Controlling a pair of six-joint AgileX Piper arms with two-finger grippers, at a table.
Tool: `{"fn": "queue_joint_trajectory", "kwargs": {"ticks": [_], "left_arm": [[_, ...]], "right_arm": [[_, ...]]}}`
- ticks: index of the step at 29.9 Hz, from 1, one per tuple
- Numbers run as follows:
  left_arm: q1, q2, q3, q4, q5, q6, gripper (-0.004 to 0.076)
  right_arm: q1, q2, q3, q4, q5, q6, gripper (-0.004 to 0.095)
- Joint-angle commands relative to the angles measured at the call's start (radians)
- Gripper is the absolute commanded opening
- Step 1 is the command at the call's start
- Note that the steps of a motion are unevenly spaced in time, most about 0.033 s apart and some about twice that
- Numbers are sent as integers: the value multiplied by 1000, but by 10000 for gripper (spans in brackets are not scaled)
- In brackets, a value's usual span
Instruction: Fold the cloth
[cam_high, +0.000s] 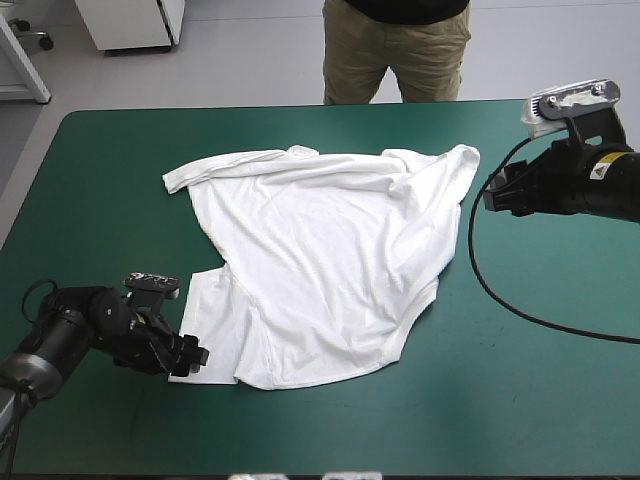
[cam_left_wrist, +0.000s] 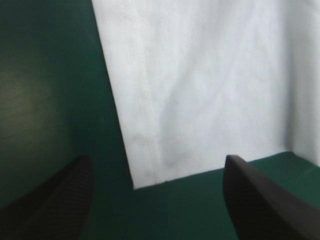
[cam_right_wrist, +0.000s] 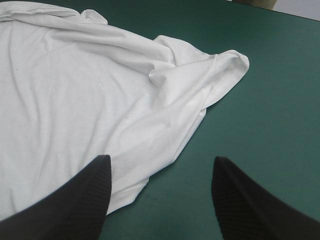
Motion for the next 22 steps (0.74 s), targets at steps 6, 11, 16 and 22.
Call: {"fn": "queue_joint_trajectory", "kwargs": {"ticks": [6, 11, 16, 22], "left_arm": [[-4, 131, 7, -45, -76, 17, 521], [-87, 203, 7, -65, -84, 46, 403], [-190, 222, 7, -61, -126, 26, 181], [-210, 227, 9, 25, -154, -30, -9]], "right_arm": [[-2, -5, -23, 13, -69, -11, 553], [-2, 8, -23, 13, -69, -16, 553], [-2, 13, -23, 11, -67, -16, 553], [-2, 20, -23, -16, -22, -16, 553]]}}
